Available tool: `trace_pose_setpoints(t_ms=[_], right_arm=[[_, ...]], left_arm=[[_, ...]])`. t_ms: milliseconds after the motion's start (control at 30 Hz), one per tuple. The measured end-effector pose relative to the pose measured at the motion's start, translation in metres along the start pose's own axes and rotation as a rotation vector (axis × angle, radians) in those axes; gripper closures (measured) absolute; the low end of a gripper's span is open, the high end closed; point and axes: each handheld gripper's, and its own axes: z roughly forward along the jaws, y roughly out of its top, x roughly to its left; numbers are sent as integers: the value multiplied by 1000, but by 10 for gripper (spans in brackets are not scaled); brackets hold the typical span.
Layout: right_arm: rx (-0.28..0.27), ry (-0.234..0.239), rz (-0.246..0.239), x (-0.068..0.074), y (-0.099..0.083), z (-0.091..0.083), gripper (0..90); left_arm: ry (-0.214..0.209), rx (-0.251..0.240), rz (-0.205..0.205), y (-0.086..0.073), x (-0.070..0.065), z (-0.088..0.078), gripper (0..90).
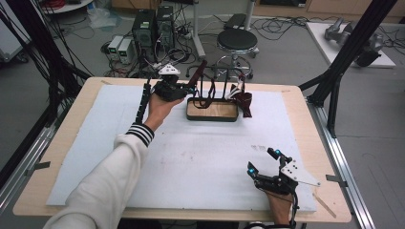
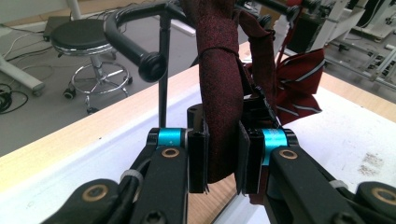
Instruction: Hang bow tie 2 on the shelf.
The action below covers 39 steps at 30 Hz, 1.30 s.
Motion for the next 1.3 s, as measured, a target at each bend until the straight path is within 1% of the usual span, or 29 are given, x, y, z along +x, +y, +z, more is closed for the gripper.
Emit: trace_pose_setpoints(t_ms=[200, 533, 667, 800, 933, 1033, 1200, 1300], right_arm=[[0, 1, 0, 0, 0, 0, 90], [3, 0, 0, 0, 0, 0, 90], [3, 0, -1, 0, 0, 0, 91], [2, -2, -4, 0, 0, 0, 91], [2, -1, -3, 0, 0, 0, 90], [2, -1, -5, 0, 0, 0, 91], [3, 0, 0, 0, 0, 0, 91], [2, -1, -4, 0, 0, 0, 91]], left_arm=[[15, 1, -16, -2, 5, 3, 777], [35, 6, -20, -6, 10, 9, 777], [55, 27, 3, -7, 10, 11, 777], [64, 36, 9, -8, 10, 11, 777], [75, 72, 18, -10, 11, 14, 776], [80, 86, 10, -12, 12, 16, 777], [82, 117, 19, -15, 13, 18, 777], [85, 131, 9, -17, 15, 18, 776]])
